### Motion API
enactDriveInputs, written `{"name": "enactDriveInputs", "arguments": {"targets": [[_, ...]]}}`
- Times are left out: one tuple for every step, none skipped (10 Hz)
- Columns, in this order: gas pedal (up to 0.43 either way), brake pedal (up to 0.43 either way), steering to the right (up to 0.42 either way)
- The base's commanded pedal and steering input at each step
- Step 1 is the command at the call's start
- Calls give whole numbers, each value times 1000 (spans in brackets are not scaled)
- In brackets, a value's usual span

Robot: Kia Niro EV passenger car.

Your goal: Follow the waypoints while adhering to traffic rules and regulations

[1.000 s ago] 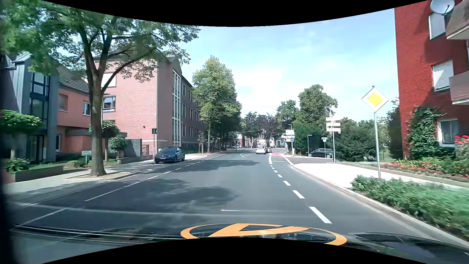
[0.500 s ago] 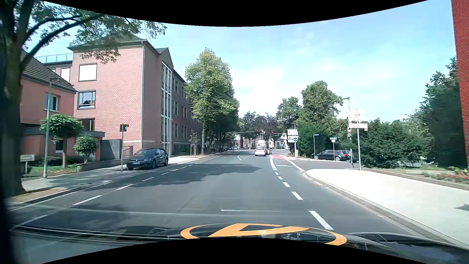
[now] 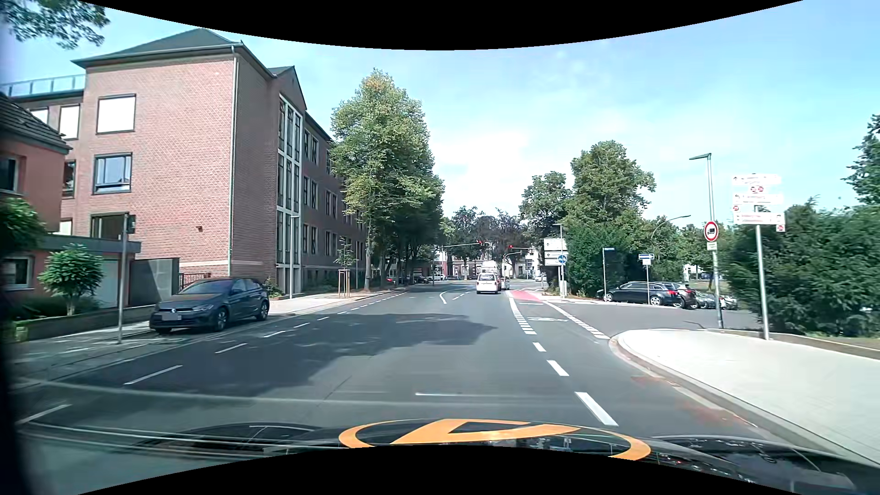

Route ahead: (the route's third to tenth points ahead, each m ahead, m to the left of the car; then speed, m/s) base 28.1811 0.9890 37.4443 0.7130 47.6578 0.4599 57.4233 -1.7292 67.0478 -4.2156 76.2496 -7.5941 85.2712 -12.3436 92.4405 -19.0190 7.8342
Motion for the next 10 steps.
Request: {"name": "enactDriveInputs", "arguments": {"targets": [[0, 6, 10], [0, 12, 11], [0, 12, 11], [0, 12, 12], [0, 12, 13], [0, 12, 13], [0, 12, 13], [0, 12, 13], [0, 12, 13], [0, 12, 13]]}}
